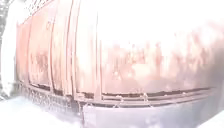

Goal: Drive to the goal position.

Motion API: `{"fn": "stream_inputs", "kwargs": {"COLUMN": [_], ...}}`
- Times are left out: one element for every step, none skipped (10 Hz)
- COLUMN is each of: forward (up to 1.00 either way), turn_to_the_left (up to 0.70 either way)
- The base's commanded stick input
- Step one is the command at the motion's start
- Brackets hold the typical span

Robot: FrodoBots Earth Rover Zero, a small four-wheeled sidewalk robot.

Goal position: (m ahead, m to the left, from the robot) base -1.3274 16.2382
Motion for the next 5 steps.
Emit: {"fn": "stream_inputs", "kwargs": {"forward": [0.0,0.0,0.0,0.0,0.0], "turn_to_the_left": [-0.04,-0.04,-0.04,-0.04,-0.04]}}
